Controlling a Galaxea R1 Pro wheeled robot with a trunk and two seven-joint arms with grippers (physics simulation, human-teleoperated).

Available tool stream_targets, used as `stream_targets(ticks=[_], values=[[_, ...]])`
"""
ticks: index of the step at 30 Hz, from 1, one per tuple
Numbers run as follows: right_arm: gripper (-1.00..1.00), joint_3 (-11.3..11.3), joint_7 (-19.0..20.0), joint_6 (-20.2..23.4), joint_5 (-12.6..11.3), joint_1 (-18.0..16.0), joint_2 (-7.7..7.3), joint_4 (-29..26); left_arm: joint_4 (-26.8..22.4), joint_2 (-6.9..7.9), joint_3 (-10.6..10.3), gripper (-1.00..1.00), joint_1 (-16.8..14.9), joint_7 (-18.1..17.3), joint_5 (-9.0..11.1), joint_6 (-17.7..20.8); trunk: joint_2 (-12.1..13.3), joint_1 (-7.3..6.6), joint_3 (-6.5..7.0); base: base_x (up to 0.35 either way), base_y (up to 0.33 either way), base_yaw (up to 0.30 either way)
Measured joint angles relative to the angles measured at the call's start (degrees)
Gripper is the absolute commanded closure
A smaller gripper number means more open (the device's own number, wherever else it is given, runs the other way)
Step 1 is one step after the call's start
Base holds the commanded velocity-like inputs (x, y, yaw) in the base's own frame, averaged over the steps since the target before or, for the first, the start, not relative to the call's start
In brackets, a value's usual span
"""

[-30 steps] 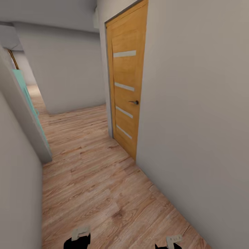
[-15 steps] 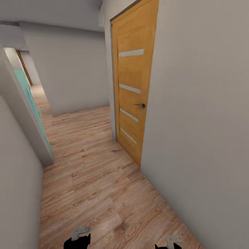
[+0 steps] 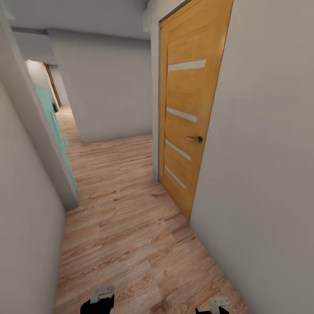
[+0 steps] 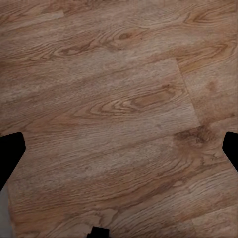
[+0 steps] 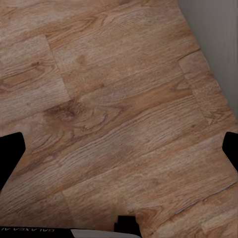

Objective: Move the two storage containers from the living room to the garage. In the garage, place one container on the floor and stack the other container on top of it (either order is fine).

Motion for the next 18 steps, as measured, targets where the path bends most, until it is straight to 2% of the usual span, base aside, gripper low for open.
stream_targets(ticks=[5,15,18], values=[[-1.00,0.00,0.00,-0.01,0.00,0.00,0.00,0.00,0.00,-0.01,0.01,-1.00,0.00,0.00,0.00,0.03,0.00,0.00,0.00,0.328,0.000,0.019],[-1.00,0.00,0.00,-0.01,0.00,-0.01,0.01,0.02,-0.02,-0.01,0.00,-1.00,0.01,0.00,0.00,0.09,0.00,0.00,0.00,0.328,-0.039,0.239],[-1.00,0.00,0.00,0.00,0.00,-0.02,0.00,0.01,0.00,0.00,0.00,-1.00,0.01,0.00,0.00,0.09,0.00,0.00,0.00,0.328,-0.072,0.119]])
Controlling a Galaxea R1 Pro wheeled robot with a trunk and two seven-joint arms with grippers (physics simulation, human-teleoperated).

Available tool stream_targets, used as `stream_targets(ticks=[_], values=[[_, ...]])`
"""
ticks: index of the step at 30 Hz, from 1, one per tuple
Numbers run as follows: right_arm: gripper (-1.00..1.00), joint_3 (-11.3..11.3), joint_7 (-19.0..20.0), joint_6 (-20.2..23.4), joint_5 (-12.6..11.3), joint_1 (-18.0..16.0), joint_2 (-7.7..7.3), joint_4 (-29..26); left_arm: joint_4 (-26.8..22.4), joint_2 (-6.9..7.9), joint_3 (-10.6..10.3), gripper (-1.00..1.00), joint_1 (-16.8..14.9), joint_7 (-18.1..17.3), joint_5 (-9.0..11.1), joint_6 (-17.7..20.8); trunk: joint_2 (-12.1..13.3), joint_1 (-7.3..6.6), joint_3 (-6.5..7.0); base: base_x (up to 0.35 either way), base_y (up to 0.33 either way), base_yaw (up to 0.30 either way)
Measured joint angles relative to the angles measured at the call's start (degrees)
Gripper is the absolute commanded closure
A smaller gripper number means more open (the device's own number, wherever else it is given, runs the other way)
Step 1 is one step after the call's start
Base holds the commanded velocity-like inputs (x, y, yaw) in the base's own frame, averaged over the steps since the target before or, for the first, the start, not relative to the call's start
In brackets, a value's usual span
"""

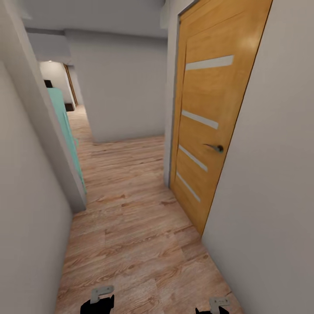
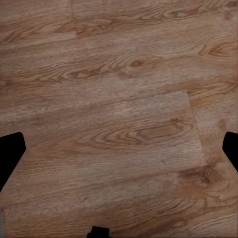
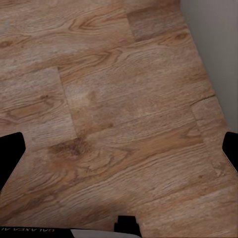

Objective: Move the two storage containers from the living room to the garage. In the garage, place one container on the floor and stack the other container on top of it (either order is fine).

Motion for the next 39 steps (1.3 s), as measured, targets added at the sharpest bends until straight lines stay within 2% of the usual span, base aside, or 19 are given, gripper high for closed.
stream_targets(ticks=[9,26,39], values=[[-1.00,0.00,0.00,-0.01,0.00,0.01,0.00,0.00,-0.02,0.01,0.00,-1.00,0.00,0.00,0.00,0.00,0.00,0.00,0.00,0.328,-0.074,0.068],[-1.00,0.00,0.00,-0.02,0.00,0.01,0.00,0.02,-0.02,-0.01,0.00,-1.00,0.01,0.00,0.00,0.00,0.00,0.00,0.00,0.328,-0.074,0.272],[-1.00,0.00,0.00,-0.01,0.00,0.02,0.00,-0.01,-0.01,0.00,0.00,-1.00,-0.01,0.00,0.00,0.09,0.00,0.00,0.00,0.328,-0.074,0.027]])
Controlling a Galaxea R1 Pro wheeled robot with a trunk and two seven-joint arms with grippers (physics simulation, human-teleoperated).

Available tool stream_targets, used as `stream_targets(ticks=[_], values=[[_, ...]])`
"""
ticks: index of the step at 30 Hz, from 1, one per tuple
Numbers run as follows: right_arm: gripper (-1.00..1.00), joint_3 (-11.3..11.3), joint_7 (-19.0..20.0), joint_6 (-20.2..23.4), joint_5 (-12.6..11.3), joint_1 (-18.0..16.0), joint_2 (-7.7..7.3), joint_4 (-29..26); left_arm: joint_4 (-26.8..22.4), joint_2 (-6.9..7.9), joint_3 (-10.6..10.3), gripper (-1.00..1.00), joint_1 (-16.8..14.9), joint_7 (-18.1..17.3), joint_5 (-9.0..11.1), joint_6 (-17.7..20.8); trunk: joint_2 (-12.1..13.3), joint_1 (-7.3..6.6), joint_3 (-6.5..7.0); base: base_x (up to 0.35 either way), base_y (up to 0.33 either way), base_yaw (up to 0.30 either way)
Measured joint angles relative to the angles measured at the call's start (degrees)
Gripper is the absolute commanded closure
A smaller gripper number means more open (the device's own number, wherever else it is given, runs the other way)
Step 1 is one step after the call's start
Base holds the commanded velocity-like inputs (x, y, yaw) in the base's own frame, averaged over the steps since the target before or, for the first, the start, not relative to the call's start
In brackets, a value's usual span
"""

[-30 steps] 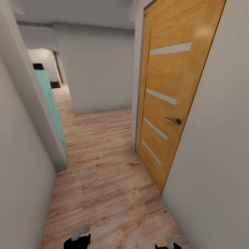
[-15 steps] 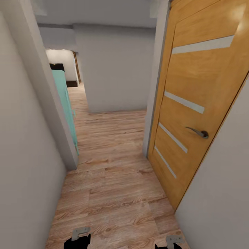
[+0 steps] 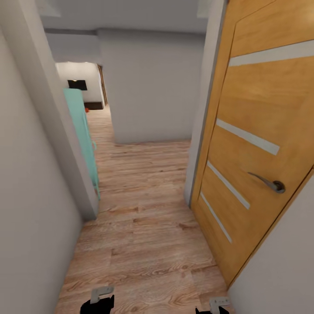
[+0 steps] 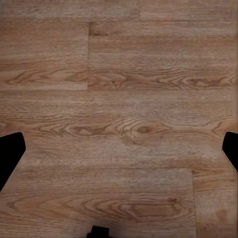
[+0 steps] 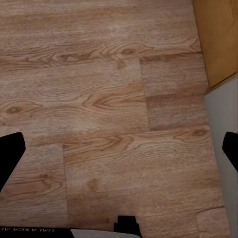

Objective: Move the two storage containers from the living room to the garage. In the garage, place one container on the floor and stack the other container on top of it (either order is fine).

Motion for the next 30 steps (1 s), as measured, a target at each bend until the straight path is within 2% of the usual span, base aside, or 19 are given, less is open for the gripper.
stream_targets(ticks=[13,30], values=[[-1.00,0.00,0.00,0.01,0.00,0.00,0.00,0.00,0.00,-0.02,0.00,-1.00,0.00,0.00,0.00,0.00,0.00,0.00,0.00,0.328,-0.074,0.017],[-1.00,0.00,-0.04,-0.01,0.00,-0.02,0.01,0.02,-0.02,-0.33,0.00,-1.00,0.01,0.00,0.00,0.00,0.00,0.00,0.00,0.328,-0.074,0.276]])
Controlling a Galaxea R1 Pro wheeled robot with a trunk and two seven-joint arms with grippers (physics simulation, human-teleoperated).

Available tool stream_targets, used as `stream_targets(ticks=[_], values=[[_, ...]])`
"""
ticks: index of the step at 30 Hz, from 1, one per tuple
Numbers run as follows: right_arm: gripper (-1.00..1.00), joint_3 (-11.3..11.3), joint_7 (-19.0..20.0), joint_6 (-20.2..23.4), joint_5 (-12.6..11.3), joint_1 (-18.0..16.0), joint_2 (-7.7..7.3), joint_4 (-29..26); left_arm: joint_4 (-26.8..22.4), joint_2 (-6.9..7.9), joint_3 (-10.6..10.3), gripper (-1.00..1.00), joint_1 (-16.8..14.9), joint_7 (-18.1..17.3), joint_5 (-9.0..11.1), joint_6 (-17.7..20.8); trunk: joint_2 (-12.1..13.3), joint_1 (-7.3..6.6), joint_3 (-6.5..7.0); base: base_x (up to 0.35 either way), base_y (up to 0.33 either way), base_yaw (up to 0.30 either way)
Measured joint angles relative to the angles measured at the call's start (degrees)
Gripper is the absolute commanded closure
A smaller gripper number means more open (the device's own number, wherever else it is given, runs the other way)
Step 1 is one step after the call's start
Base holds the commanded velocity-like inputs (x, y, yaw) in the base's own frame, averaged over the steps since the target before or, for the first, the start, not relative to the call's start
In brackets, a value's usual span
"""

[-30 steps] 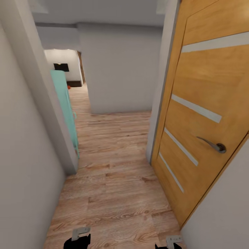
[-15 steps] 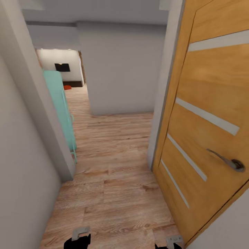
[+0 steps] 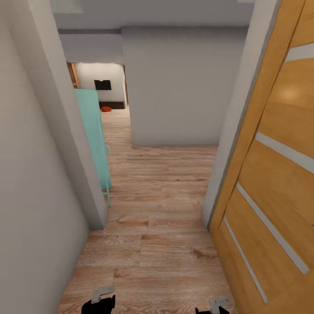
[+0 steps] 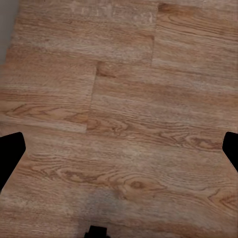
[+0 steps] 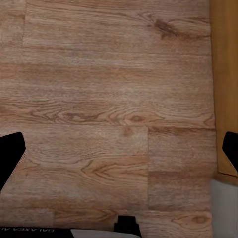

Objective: Move the two storage containers from the living room to the garage. In the garage, place one container on the floor and stack the other container on top of it (either order is fine).

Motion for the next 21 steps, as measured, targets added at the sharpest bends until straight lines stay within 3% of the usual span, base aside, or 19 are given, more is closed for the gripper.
stream_targets(ticks=[6,21], values=[[-1.00,0.00,0.00,0.00,0.00,0.00,0.00,-0.01,0.00,0.00,0.00,-1.00,0.00,0.00,0.00,0.00,0.00,0.00,0.00,0.328,-0.075,0.234],[-1.00,0.00,-0.01,0.01,0.00,0.01,-0.01,-0.02,0.01,-0.01,0.00,-1.00,-0.01,0.00,0.00,0.00,0.00,0.00,0.00,0.328,-0.088,0.030]])
